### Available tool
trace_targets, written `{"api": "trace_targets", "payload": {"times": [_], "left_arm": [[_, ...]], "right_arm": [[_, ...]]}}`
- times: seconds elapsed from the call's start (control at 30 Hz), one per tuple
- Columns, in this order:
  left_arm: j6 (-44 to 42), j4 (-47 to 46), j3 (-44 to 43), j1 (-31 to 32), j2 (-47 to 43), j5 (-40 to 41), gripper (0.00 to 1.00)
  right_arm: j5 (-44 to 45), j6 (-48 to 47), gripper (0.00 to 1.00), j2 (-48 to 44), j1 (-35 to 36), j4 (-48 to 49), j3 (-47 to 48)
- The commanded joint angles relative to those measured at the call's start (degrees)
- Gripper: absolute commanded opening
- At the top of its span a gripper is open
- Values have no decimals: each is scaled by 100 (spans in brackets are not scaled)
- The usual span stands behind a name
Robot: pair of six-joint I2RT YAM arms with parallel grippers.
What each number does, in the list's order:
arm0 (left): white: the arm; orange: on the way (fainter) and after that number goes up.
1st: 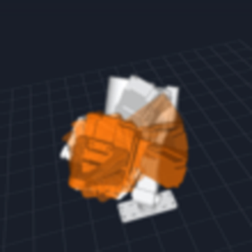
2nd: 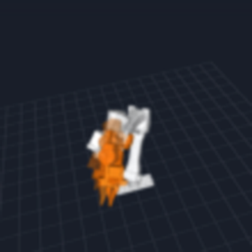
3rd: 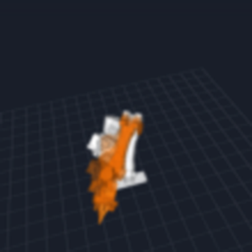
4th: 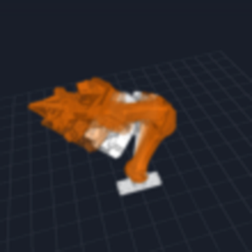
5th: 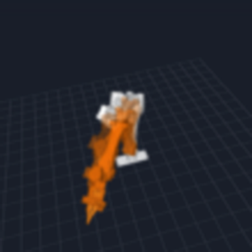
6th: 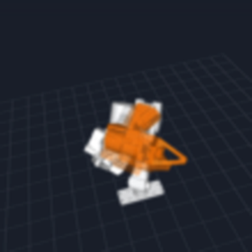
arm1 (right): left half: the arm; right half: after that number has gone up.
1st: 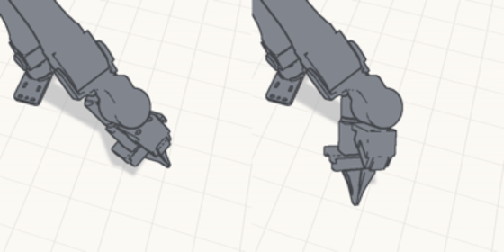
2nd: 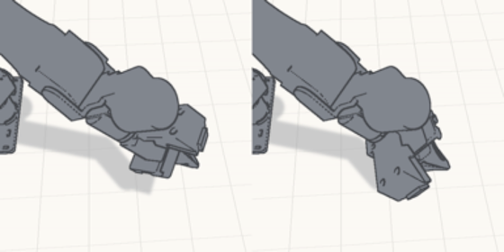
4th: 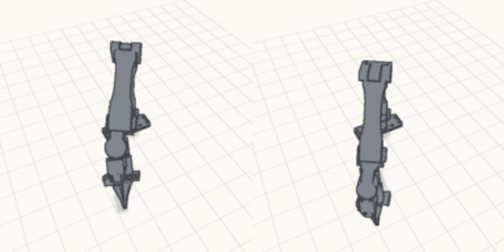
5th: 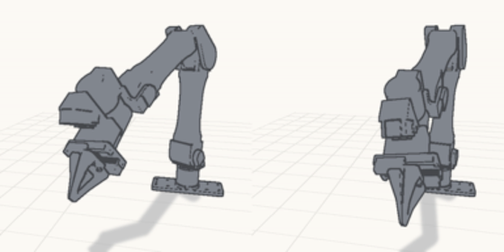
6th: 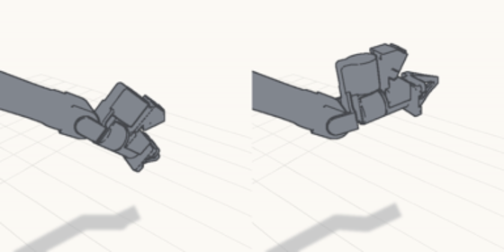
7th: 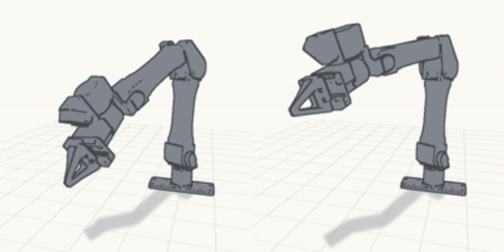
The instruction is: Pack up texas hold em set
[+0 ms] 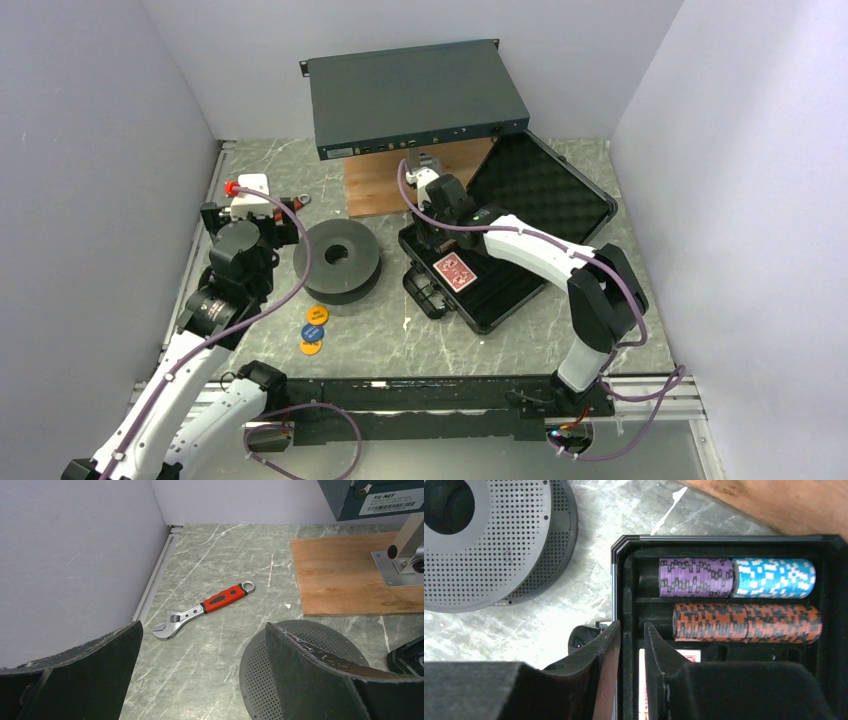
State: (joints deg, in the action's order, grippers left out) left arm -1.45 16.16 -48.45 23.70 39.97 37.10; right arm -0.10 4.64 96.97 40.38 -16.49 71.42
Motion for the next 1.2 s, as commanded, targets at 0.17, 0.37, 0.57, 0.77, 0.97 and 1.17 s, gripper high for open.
{"api": "trace_targets", "payload": {"times": [0.17,0.37,0.57,0.77,0.97,1.17], "left_arm": [[-57,-101,-170,-24,-85,-26,99],[-57,-97,-166,-24,-70,-33,99],[-57,-94,-172,-24,-42,-47,99],[-64,-109,-160,-24,-15,-50,99],[-57,-90,-174,-24,24,-59,99],[-61,-85,-174,-24,12,-58,99]], "right_arm": [[230,326,10,448,-13,99,64],[606,379,4,711,-21,14,69],[1300,279,2,964,-39,-177,79],[1692,201,0,1013,-48,-186,22],[1523,143,0,816,-35,-188,-24],[1277,157,6,272,67,-229,-58]]}}
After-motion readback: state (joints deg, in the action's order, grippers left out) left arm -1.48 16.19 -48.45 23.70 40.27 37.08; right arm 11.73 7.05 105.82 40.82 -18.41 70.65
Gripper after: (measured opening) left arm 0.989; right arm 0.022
